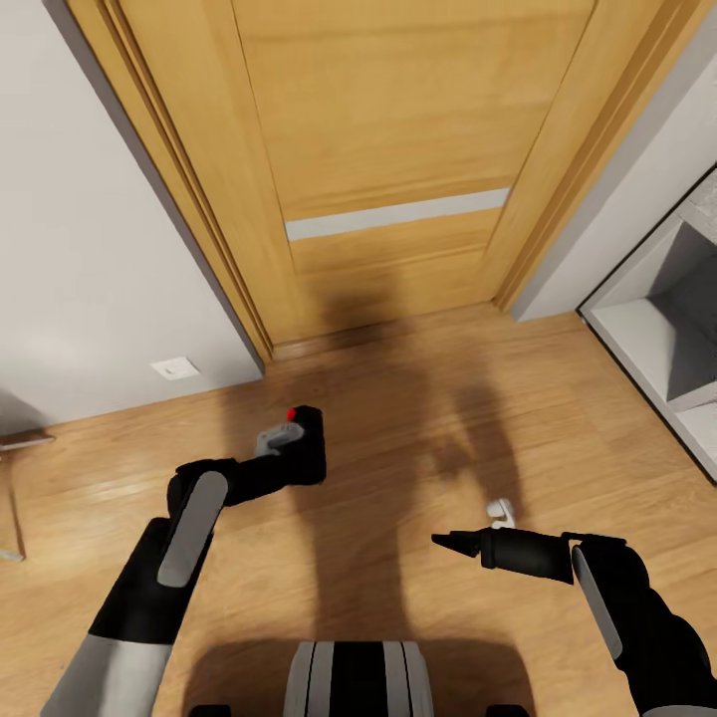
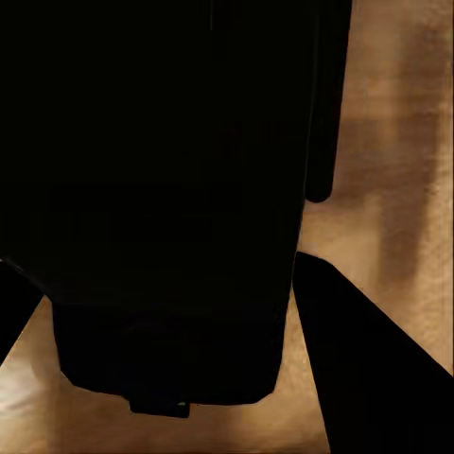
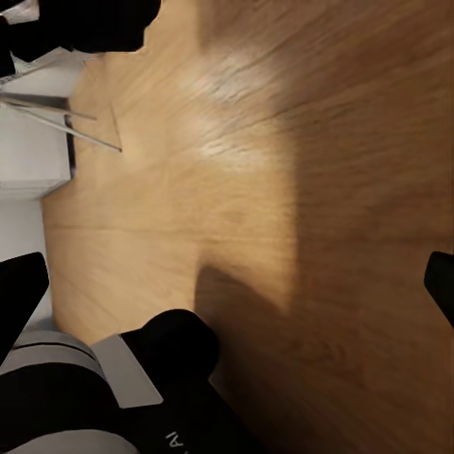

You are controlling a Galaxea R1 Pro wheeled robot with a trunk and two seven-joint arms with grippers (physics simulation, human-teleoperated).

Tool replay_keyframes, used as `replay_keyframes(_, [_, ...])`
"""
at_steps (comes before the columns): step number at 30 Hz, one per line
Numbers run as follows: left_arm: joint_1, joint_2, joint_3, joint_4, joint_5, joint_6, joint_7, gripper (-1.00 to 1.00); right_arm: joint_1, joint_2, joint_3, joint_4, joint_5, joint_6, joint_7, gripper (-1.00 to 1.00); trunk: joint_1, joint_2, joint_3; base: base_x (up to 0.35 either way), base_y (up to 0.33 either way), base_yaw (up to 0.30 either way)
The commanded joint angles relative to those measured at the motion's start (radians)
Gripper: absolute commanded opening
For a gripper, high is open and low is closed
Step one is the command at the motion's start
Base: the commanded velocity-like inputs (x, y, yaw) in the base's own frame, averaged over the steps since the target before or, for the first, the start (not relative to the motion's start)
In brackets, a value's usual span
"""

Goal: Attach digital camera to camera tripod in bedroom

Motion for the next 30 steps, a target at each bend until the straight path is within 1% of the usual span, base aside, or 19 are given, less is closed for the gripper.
replay_keyframes(1, [0.0, 0.019, 0.001, 0.0, 0.039, 0.004, -0.026, -1.0, 0.0, 0.0, 0.0, 0.0, -0.005, 0.007, 0.0, 1.0, -0.001, 0.0, 0.003, 0.0, 0.0, 0.0])
replay_keyframes(3, [0.0, 0.057, 0.002, 0.003, 0.099, 0.004, -0.09, -1.0, 0.0, 0.0, 0.0, 0.0, -0.005, 0.007, 0.0, 1.0, -0.001, 0.001, 0.011, 0.0, 0.0, 0.0])
replay_keyframes(4, [0.0, 0.097, 0.003, 0.005, 0.152, 0.003, -0.152, -1.0, 0.0, 0.0, 0.0, 0.0, -0.005, 0.007, 0.0, 1.0, -0.002, 0.001, 0.015, 0.0, 0.0, 0.0])
replay_keyframes(5, [0.0, 0.117, 0.003, 0.007, 0.175, 0.003, -0.183, -1.0, 0.0, 0.0, 0.0, 0.0, -0.005, 0.007, 0.0, 1.0, -0.002, 0.001, 0.019, 0.0, 0.0, 0.0])
replay_keyframes(6, [0.0, 0.154, 0.003, 0.01, 0.215, 0.003, -0.243, -1.0, 0.0, 0.0, 0.0, 0.0, -0.005, 0.007, 0.0, 1.0, -0.003, 0.001, 0.023, 0.0, 0.0, 0.0])
replay_keyframes(7, [0.0, 0.198, 0.003, 0.013, 0.256, 0.002, -0.326, -1.0, 0.0, 0.0, 0.0, 0.0, -0.005, 0.008, 0.0, 1.0, -0.003, 0.001, 0.027, 0.0, 0.0, 0.0])
replay_keyframes(8, [0.0, 0.217, 0.003, 0.015, 0.27, 0.001, -0.376, -1.0, 0.0, 0.0, 0.0, 0.0, -0.005, 0.008, 0.0, 1.0, -0.004, 0.002, 0.03, 0.0, 0.0, 0.0])
replay_keyframes(9, [0.0, 0.224, 0.003, 0.015, 0.274, 0.001, -0.398, -1.0, 0.0, 0.0, 0.0, 0.0, -0.005, 0.008, 0.0, 1.0, -0.004, 0.002, 0.034, 0.0, 0.0, 0.0])
replay_keyframes(10, [0.0, 0.233, 0.003, 0.017, 0.28, 0.0, -0.434, -1.0, 0.0, 0.0, 0.0, 0.0, -0.005, 0.008, 0.0, 1.0, -0.005, 0.002, 0.038, 0.0, 0.0, 0.0])
replay_keyframes(13, [0.0, 0.242, 0.002, 0.018, 0.284, -0.001, -0.474, -1.0, 0.0, 0.0, 0.0, 0.0, -0.005, 0.008, 0.0, 1.0, -0.006, 0.003, 0.05, 0.0, 0.0, 0.0])
replay_keyframes(16, [0.0, 0.246, 0.001, 0.019, 0.287, -0.003, -0.495, -1.0, 0.0, 0.0, -0.001, 0.0, -0.005, 0.008, 0.0, 1.0, -0.007, 0.004, 0.061, 0.0, 0.0, 0.0])
replay_keyframes(24, [0.0, 0.247, 0.001, 0.019, 0.288, -0.004, -0.5, -1.0, 0.0, 0.0, -0.001, 0.0, -0.005, 0.008, 0.0, 1.0, -0.011, 0.005, 0.092, 0.0, 0.0, 0.0])
replay_keyframes(30, [0.0, 0.245, 0.0, 0.021, 0.283, -0.004, -0.499, -1.0, 0.0, 0.0, -0.001, 0.0, -0.004, 0.007, 0.0, 1.0, -0.014, 0.007, 0.116, 0.0, 0.0, 0.0])
